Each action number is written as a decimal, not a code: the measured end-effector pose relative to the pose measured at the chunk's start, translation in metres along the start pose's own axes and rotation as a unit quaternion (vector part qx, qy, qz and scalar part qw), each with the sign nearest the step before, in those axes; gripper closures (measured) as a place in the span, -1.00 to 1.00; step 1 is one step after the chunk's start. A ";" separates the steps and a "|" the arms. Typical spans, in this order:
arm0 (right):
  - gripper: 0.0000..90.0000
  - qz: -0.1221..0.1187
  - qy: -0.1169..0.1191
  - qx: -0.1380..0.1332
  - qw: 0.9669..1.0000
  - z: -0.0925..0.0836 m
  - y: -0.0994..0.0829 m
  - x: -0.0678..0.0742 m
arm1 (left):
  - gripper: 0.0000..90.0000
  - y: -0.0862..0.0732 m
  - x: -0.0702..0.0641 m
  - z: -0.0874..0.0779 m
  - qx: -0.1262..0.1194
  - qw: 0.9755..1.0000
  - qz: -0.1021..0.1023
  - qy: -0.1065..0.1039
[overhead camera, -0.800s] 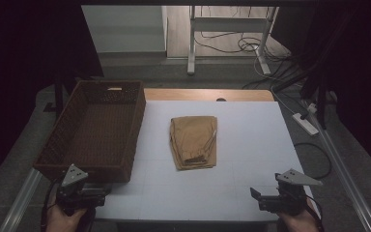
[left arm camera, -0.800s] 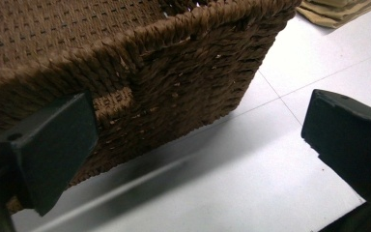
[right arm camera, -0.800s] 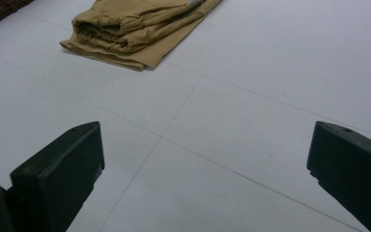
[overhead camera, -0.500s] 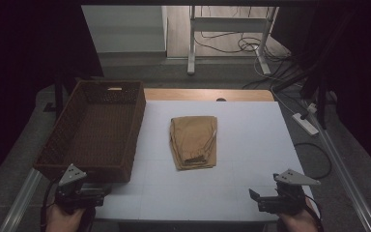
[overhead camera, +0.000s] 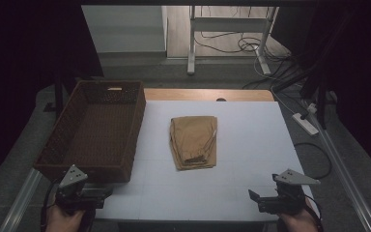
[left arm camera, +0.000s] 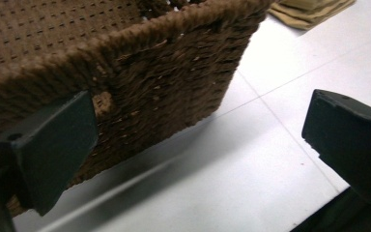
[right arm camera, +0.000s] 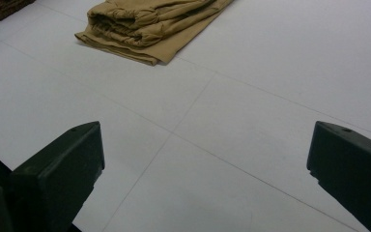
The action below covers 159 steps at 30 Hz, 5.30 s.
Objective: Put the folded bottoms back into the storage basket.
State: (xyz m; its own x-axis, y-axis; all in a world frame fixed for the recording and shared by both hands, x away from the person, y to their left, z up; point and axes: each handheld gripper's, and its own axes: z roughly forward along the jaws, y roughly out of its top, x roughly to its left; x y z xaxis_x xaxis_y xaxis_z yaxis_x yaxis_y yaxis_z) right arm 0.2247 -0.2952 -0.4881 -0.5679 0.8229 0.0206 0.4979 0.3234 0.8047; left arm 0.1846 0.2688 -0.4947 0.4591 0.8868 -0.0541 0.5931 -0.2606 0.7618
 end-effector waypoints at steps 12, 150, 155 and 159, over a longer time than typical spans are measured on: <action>-0.99 -0.001 0.002 0.000 1.000 0.000 0.000 0.000 | -1.00 0.001 -0.001 0.001 -0.017 0.999 0.004 -0.043; -0.99 -0.006 0.025 0.003 1.000 0.000 0.000 -0.001 | -1.00 0.180 -0.037 0.259 0.050 0.991 0.051 -0.115; -0.99 -0.005 0.024 0.002 1.000 0.000 0.000 -0.002 | -1.00 0.188 -0.032 0.270 0.050 0.992 0.052 -0.103; -0.99 -0.005 0.025 0.002 1.000 0.000 -0.001 -0.002 | -1.00 0.192 -0.026 0.278 0.055 0.993 0.044 -0.093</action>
State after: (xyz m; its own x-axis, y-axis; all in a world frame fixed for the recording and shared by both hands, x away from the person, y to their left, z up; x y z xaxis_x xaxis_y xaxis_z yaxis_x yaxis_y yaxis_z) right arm 0.2255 -0.2968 -0.4886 -0.6056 0.7947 0.0419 0.4940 0.3341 0.8027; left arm 0.4701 0.0898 -0.5265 0.6209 0.7753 -0.1158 0.6088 -0.3840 0.6942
